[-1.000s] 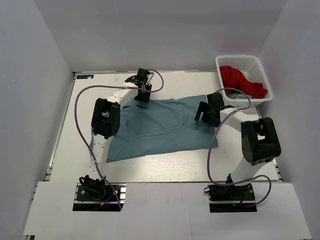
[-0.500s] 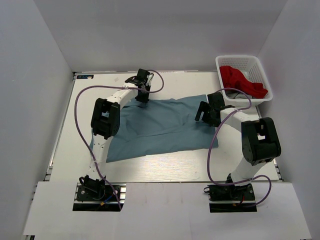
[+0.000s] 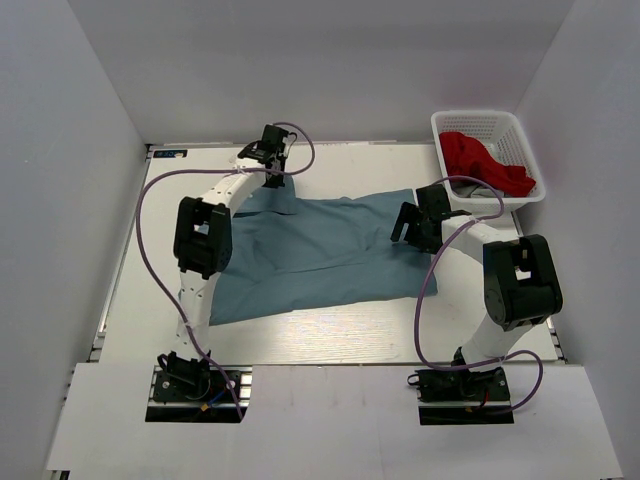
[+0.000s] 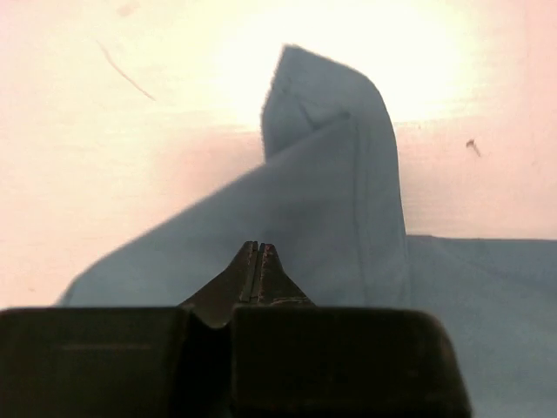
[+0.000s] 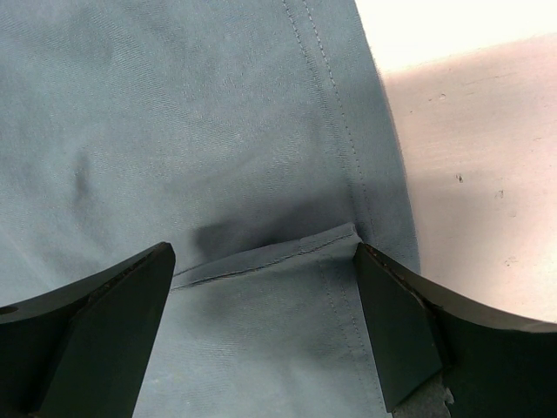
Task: Fold and stack the t-shirts
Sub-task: Grap the side of the flattened tshirt furthest away from the robot with both arms
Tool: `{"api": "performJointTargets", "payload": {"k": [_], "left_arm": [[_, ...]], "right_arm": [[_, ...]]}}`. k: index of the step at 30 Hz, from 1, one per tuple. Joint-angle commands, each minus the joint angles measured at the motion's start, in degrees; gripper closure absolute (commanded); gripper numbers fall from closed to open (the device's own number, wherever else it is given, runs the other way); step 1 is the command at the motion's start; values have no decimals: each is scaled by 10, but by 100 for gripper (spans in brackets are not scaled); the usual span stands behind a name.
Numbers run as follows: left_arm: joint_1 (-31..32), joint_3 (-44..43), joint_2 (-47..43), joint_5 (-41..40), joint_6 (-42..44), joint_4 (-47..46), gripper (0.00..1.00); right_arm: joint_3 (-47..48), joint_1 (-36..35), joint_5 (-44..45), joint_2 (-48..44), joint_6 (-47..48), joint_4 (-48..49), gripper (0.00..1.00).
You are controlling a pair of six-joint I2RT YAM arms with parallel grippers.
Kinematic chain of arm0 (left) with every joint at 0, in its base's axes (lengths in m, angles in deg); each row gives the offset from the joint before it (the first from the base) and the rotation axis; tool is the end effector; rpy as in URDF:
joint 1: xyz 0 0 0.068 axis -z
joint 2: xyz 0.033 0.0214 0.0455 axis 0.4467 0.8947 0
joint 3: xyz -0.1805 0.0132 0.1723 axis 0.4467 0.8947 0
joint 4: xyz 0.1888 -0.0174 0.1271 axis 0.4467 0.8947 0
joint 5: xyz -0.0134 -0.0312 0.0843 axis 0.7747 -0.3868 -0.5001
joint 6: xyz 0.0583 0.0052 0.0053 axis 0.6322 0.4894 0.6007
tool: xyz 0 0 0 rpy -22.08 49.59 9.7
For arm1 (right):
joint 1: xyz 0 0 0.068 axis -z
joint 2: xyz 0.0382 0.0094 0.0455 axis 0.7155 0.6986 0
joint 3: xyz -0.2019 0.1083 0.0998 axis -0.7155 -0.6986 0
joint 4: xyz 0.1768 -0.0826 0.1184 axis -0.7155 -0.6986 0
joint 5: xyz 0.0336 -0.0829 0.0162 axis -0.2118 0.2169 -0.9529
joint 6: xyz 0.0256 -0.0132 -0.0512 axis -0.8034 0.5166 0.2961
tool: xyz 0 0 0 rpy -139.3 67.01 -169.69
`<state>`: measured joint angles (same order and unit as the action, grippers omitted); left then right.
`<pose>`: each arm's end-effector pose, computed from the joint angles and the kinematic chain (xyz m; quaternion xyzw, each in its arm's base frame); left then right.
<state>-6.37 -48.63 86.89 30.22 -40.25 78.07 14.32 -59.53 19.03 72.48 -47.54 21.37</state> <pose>0.4396 -0.1491 0.1847 0.0713 0.9462 0.0617 0.3096 0.3060 0.0703 0.1647 0.1363 0.9410 0.0575 0.3045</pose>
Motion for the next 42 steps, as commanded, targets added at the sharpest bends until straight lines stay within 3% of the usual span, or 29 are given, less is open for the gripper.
{"api": "performJointTargets", "payload": {"k": [1, 2, 3, 5, 6, 8, 11, 18, 24, 28, 31, 32, 36, 42], "left_arm": [[-7, -24, -67, -4, 12, -37, 100], [-7, -29, -67, 10, 20, -37, 96], [-7, -29, -61, 33, 20, -37, 80], [-7, -48, -47, 39, 12, -37, 32], [-7, -54, -41, 55, 7, -43, 22], [-7, -61, -25, 81, -6, -51, 16], [-7, -100, 17, 87, -6, -56, 15], [-7, -173, 93, 107, -6, -32, 17], [-7, -147, 106, 119, -11, -50, 38], [-7, -147, 113, 101, -22, -42, 73], [-7, -147, 98, 101, -22, -42, 88], [-7, -147, 91, 95, -22, -42, 100], [-13, -129, 50, 88, 10, -55, 100], [-25, -101, -16, 172, 92, -60, 100]], "right_arm": [[7, 8, 12, 17, -2, -14, 10], [4, 8, 10, 16, -2, -13, 10], [4, 8, 9, 17, 1, -11, 10], [3, 8, 0, 17, 1, -5, 10], [5, 10, 1, 18, 2, -4, 10], [6, 8, 0, 18, 5, -4, 10], [7, 8, 3, 22, 5, -3, 10], [11, 9, 10, 24, 7, 0, 10], [16, 9, 11, 37, 7, -6, 10], [16, 9, 13, 40, 8, -6, 10], [20, 10, 15, 42, 6, -8, 10], [22, 8, 15, 45, 5, -9, 10], [27, 7, 24, 35, 5, -12, 10], [34, 5, 31, 1, 16, -3, 10]]}}
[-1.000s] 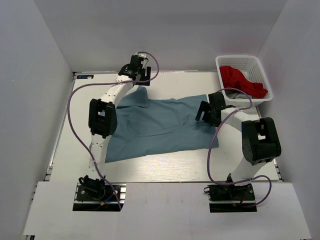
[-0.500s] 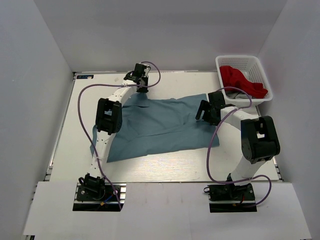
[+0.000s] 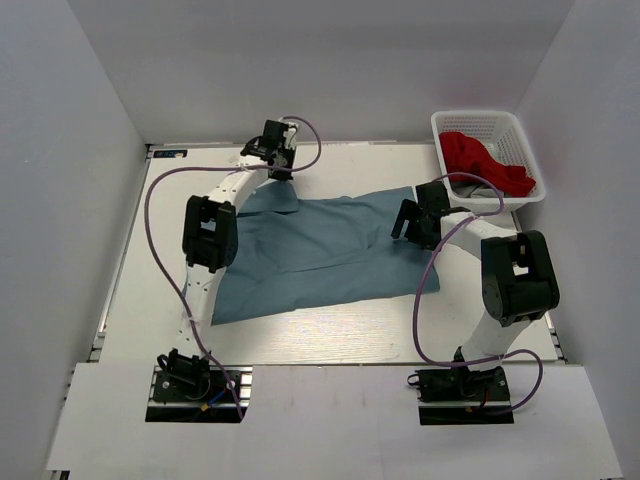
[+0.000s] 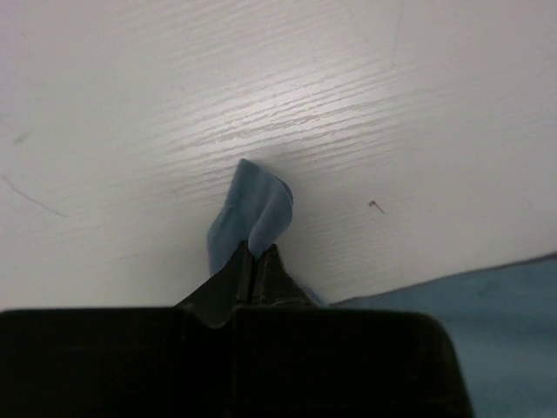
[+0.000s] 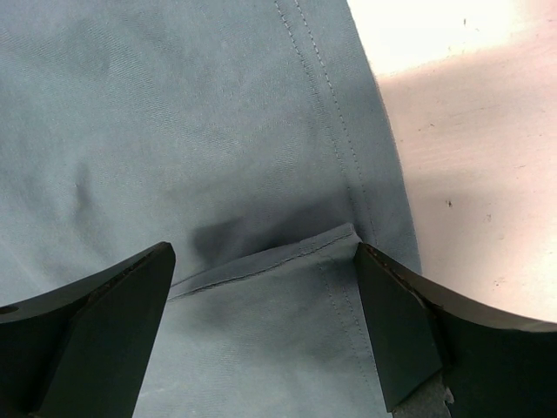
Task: Fold and stack the t-shirts
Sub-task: Grap the side of the flattened tshirt furthest away from the robot with both arms
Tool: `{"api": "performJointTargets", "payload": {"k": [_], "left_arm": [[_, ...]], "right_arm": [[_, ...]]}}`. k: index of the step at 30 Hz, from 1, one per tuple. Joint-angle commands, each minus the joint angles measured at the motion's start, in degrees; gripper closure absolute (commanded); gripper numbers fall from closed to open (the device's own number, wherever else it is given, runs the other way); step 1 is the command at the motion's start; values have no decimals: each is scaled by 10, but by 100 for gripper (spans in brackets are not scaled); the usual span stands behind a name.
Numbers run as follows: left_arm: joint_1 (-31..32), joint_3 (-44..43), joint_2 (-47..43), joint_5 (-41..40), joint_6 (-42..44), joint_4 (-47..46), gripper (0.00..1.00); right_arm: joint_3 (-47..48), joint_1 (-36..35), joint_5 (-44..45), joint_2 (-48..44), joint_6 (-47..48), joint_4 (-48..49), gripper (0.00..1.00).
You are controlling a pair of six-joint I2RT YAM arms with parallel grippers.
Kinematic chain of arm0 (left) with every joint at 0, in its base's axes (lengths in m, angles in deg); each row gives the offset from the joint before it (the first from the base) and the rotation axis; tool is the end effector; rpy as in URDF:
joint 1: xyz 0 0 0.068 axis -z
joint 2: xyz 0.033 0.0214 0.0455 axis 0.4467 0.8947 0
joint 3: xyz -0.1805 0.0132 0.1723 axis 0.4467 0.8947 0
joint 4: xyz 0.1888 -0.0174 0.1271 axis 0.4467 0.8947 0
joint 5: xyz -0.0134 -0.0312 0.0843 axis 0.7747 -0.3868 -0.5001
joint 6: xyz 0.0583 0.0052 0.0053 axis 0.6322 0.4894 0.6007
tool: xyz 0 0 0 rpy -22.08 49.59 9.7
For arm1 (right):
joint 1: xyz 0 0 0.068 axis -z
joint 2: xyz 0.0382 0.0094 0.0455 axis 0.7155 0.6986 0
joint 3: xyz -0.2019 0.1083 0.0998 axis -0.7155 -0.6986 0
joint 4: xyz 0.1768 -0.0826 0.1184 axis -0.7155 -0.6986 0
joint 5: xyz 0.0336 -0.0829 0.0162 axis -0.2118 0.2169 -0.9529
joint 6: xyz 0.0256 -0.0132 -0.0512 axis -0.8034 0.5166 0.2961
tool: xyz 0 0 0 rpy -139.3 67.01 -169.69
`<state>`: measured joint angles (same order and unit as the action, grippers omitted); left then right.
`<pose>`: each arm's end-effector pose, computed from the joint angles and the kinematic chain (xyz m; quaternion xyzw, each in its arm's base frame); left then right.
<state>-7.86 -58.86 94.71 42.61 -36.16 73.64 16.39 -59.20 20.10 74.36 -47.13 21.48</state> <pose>0.4733 -0.1572 0.1771 0.1205 0.9301 -0.0361 0.3452 0.3149 0.0698 0.1647 0.1384 0.9393 0.0481 0.3101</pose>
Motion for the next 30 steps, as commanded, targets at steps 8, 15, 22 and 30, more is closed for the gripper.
{"api": "performJointTargets", "payload": {"k": [8, 15, 22, 30], "left_arm": [[-46, 20, -112, 222, 145, 25, 100], [-75, 20, -107, 340, 237, 87, 100], [-97, 42, -113, 412, 264, 94, 100], [-108, 76, -129, 481, 310, 115, 100]], "right_arm": [[76, 2, 43, -16, 39, -7, 10], [223, 5, 83, 75, 39, -59, 10], [337, 5, 89, 182, 31, -68, 10], [526, 8, 143, 336, 59, -70, 10]]}}
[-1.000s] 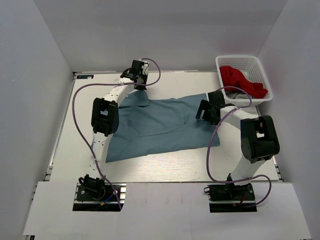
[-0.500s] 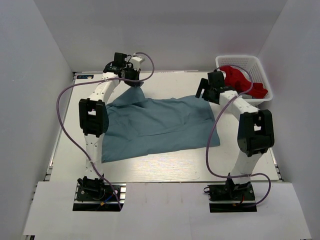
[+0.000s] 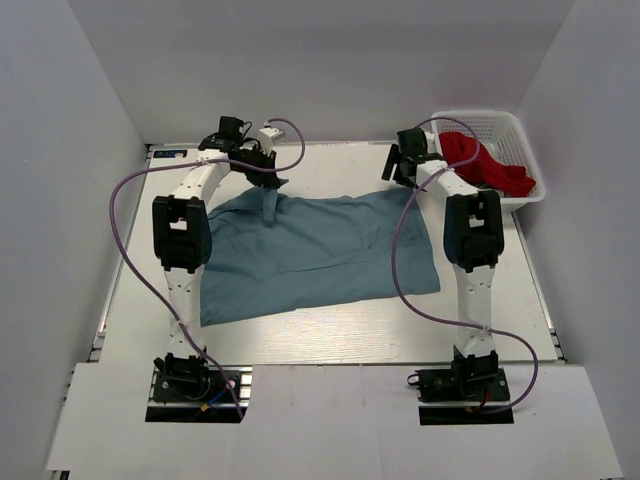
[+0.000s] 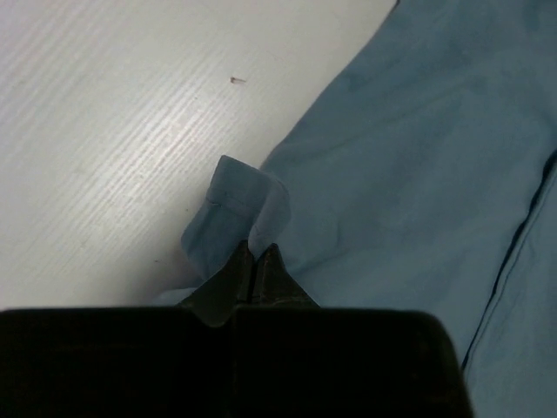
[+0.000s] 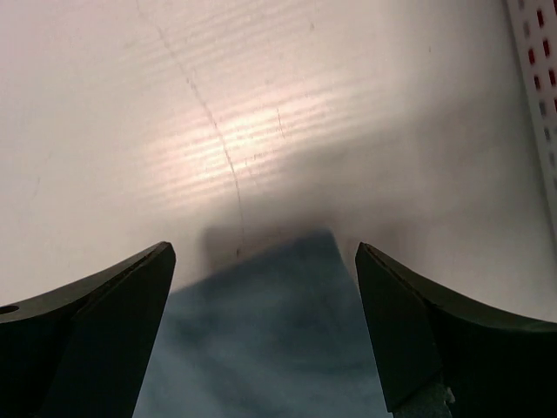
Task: Fold and stack the t-shirts
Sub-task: Grap the side of the flattened tshirt furthest away from the robot with both arms, then fold the other side of the tshirt into a rectangle
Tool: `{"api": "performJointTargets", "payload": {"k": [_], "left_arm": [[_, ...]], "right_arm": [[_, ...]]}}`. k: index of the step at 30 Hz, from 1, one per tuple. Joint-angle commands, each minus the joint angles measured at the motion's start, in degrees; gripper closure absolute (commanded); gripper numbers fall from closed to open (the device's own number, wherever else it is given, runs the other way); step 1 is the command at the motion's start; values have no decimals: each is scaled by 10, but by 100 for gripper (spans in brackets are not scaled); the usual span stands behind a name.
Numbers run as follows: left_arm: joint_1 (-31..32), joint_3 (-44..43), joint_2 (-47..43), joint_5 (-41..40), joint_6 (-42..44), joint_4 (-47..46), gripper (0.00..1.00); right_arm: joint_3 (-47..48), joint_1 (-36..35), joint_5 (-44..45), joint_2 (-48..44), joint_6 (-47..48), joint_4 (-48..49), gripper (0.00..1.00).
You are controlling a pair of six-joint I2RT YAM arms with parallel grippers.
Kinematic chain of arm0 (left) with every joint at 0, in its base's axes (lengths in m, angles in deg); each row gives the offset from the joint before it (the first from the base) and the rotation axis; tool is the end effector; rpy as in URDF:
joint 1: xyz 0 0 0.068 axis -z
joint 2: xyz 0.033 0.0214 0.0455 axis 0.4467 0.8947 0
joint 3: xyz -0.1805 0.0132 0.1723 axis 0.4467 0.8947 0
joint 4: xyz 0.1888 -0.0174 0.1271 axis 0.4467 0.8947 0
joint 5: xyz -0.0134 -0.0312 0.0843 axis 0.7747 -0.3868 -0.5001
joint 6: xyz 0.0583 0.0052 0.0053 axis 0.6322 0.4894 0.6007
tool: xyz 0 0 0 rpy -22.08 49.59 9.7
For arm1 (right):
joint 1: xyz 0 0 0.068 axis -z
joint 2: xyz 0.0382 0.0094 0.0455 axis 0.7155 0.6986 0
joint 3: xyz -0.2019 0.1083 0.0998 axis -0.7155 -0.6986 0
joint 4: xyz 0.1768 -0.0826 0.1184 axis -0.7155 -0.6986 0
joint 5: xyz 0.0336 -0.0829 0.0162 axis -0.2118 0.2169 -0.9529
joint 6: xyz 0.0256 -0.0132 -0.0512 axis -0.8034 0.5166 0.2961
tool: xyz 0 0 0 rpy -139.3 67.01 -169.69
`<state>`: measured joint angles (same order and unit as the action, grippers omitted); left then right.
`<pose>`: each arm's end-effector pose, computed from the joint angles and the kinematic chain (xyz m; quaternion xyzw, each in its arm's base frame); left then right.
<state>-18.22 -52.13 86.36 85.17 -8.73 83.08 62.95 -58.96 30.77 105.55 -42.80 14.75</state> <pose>0.4480 -0.0926 0.2071 0.3479 0.8400 -0.2797 0.3084 0.4600 0.0947 0.1793 0.1413 0.9046 -0.0229 0.4014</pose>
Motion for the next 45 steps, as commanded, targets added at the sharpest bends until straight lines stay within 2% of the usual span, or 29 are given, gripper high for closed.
{"api": "performJointTargets", "payload": {"k": [1, 7, 9, 13, 20, 23, 24, 25, 26, 27, 29, 32, 35, 40, 43, 45], "left_arm": [[-9, 9, -46, 63, 36, 26, 100], [-15, 9, -52, 90, 41, 41, 100], [-15, 9, -58, 90, 41, 41, 100], [-15, 2, -63, 98, 41, 72, 100], [-15, 15, -74, 92, 18, 77, 100], [-15, -1, -66, 85, -4, 83, 100], [-15, -19, -61, 85, -14, 92, 100], [-15, -29, -61, 91, -14, 101, 100], [-15, -37, -61, 91, -19, 109, 100], [-15, -44, -61, 86, -34, 114, 100], [-15, -24, -75, 85, -34, 114, 100], [-15, 37, -129, 55, -72, 61, 100], [-15, 147, -179, 27, -105, 6, 98], [-15, 279, -246, 16, -191, -70, 97], [-1, 305, -290, -47, -222, -70, 97], [4, 317, -308, -56, -230, -64, 97]], "right_arm": [[66, 7, 36, 31, 16, -6, 10], [58, 9, 28, 48, 9, -4, 10], [49, 9, 25, 49, 7, -11, 13], [29, 9, 12, 39, -9, -19, 29], [7, 8, 11, 39, -13, -29, 32], [7, 9, 10, 40, -15, -31, 47], [5, 9, 8, 39, -14, -30, 65], [5, 9, 7, 31, -15, -31, 73], [2, 9, 10, 27, -15, -28, 95], [0, 9, 13, 23, -14, -27, 100], [-22, 9, 17, -7, -14, -9, 100], [-61, 8, 22, -51, -11, 13, 100], [-102, 6, 38, -94, -10, 32, 100], [-195, 7, 35, -156, -14, 64, 100], [-214, 7, 36, -185, -14, 70, 100], [-236, 7, 28, -206, -19, 75, 100]]}}
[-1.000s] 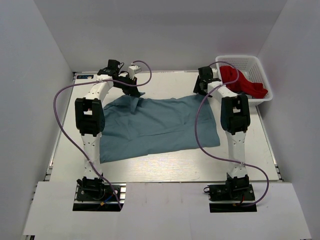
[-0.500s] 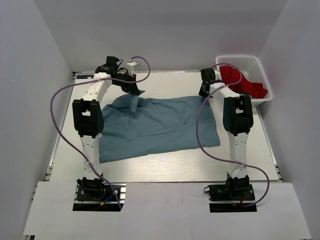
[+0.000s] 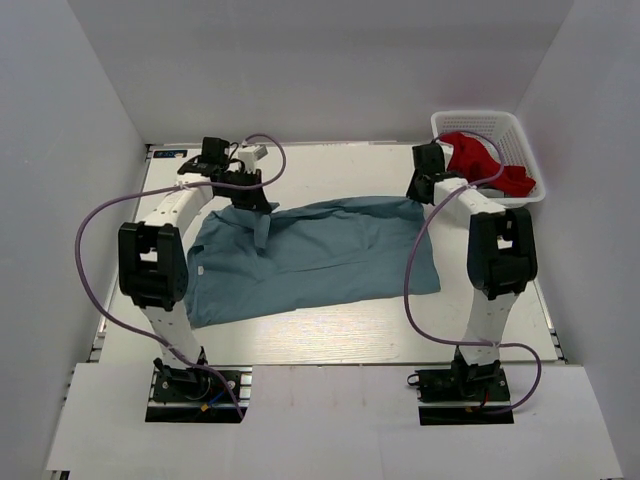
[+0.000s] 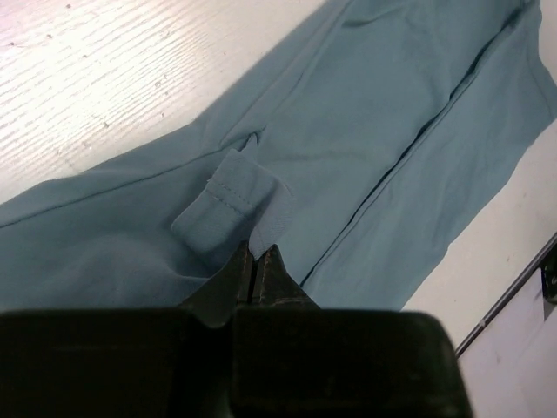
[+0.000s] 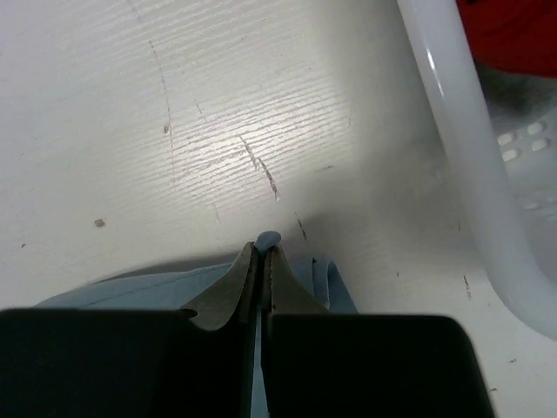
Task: Fold and stack the t-shirts
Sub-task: Fold the other side of the tshirt into a rectangle
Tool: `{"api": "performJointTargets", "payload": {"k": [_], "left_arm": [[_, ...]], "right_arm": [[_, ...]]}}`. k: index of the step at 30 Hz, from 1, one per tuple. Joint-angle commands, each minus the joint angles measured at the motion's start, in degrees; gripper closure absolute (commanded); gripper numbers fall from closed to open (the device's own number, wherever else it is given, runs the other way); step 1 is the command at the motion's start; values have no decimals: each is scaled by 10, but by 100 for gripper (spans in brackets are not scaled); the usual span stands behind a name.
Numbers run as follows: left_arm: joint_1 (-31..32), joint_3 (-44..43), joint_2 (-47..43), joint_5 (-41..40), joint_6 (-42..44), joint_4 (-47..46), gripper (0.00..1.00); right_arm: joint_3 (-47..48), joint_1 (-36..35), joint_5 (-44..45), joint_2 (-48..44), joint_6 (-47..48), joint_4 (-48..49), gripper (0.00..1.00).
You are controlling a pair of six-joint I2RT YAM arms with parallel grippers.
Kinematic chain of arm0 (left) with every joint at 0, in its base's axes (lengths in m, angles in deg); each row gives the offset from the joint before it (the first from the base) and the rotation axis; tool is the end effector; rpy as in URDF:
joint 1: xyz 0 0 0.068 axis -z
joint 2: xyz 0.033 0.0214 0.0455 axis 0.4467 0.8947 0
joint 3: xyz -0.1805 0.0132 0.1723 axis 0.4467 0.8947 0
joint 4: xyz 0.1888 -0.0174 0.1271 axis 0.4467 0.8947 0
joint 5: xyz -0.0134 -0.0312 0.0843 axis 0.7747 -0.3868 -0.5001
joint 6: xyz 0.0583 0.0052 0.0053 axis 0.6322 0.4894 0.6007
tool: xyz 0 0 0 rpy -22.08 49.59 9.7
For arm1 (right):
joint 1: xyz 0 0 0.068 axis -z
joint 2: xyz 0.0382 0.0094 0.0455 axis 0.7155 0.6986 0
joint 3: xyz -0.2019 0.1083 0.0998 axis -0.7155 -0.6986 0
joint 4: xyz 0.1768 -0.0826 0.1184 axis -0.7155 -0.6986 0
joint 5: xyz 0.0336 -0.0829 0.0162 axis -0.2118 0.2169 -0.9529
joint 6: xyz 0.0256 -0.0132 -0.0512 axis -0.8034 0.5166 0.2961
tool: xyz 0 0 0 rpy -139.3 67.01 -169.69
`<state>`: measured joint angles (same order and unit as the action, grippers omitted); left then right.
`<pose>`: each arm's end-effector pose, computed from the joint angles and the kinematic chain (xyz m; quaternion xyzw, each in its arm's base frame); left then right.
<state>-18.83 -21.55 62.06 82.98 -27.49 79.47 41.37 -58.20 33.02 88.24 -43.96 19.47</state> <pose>0.3579 -0.0742 0.2304 0.1910 0.8999 -0.3092 0.2411 0.3983 0.0730 0.2022 0.1639 0.8968 -0.0374 0.4093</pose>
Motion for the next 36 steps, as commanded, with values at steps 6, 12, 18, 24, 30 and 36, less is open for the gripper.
{"api": "performJointTargets", "payload": {"k": [6, 12, 18, 24, 30, 36], "left_arm": [[10, 46, -135, -95, -74, -15, 95], [10, -26, -120, -136, -47, 65, 92], [10, 51, -179, -129, -80, 63, 92], [10, 171, -253, -148, -126, 55, 89], [10, 299, -300, -88, -187, 31, 78], [10, 343, -376, -132, -239, 61, 0]], "right_arm": [[-76, 2, 3, -90, -6, 36, 100], [-117, 0, -12, -141, -2, 41, 100], [-139, -1, -23, -157, 1, 37, 100], [-166, -1, -41, -171, 5, 44, 100], [-216, 2, -26, -196, -6, 53, 100], [-230, 3, -18, -206, -26, 28, 97]]}}
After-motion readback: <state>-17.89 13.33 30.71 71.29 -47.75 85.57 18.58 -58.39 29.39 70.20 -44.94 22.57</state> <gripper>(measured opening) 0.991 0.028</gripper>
